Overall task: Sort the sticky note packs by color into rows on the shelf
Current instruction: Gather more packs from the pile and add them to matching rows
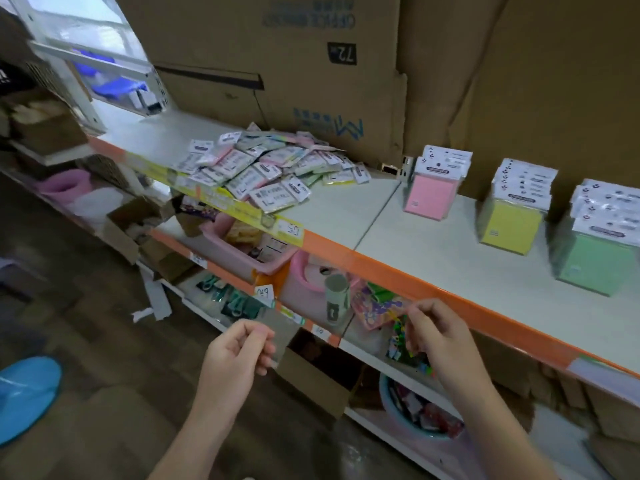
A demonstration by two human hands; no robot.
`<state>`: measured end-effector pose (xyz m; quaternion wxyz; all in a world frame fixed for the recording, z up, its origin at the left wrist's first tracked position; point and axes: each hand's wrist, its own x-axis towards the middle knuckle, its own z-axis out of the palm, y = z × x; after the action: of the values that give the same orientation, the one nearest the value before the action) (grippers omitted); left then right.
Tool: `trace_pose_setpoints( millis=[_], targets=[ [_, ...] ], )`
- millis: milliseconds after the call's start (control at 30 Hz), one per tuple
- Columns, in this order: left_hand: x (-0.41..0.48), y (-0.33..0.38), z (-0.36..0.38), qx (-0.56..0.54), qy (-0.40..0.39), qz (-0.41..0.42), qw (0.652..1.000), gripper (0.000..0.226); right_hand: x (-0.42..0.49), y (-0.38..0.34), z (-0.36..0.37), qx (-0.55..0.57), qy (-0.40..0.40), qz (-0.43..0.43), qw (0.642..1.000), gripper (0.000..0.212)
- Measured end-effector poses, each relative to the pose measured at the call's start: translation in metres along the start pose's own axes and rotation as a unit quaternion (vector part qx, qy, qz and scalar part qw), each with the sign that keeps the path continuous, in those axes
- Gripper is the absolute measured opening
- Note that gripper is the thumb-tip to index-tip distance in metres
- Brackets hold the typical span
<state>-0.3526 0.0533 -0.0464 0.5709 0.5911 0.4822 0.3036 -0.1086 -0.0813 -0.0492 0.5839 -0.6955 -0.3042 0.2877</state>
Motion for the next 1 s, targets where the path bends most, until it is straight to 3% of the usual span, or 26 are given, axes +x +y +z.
trace_pose_setpoints(
  millis=[267, 467, 567, 667, 733, 867, 933, 1000],
  targets=[
    [0.088, 0.009, -0.09, 0.019, -0.07, 0.044, 0.996, 0.027, 0.044, -0.042, 0.128, -0.012, 0.051, 0.008, 0.999, 0.019],
    [0.165, 0.032, -0.087, 0.008, -0.116, 0.059, 0.991, 0.024, 0.108, -0.067, 0.168, -0.018, 0.089, 0.029, 0.995, 0.016],
    [0.201, 0.046, -0.074, 0.051, -0.121, 0.109, 0.985, 0.017, 0.151, -0.073, 0.186, -0.038, 0.08, 0.049, 0.995, 0.013],
    [0.237, 0.062, -0.057, 0.151, -0.109, 0.193, 0.963, 0.012, 0.192, -0.071, 0.199, -0.095, 0.045, 0.064, 0.992, 0.008],
    [0.263, 0.068, -0.047, 0.256, -0.117, 0.241, 0.929, 0.008, 0.211, -0.067, 0.206, -0.096, 0.015, 0.083, 0.992, 0.009],
    [0.302, 0.065, -0.033, 0.437, -0.134, 0.251, 0.853, 0.027, 0.237, -0.055, 0.216, -0.016, 0.01, 0.145, 0.989, 0.014],
    [0.31, 0.063, -0.028, 0.449, -0.128, 0.247, 0.849, 0.029, 0.245, -0.053, 0.219, 0.043, 0.017, 0.172, 0.984, 0.021],
    [0.311, 0.064, -0.024, 0.403, -0.133, 0.259, 0.867, 0.025, 0.252, -0.053, 0.221, 0.084, 0.04, 0.191, 0.977, 0.032]
  ],
)
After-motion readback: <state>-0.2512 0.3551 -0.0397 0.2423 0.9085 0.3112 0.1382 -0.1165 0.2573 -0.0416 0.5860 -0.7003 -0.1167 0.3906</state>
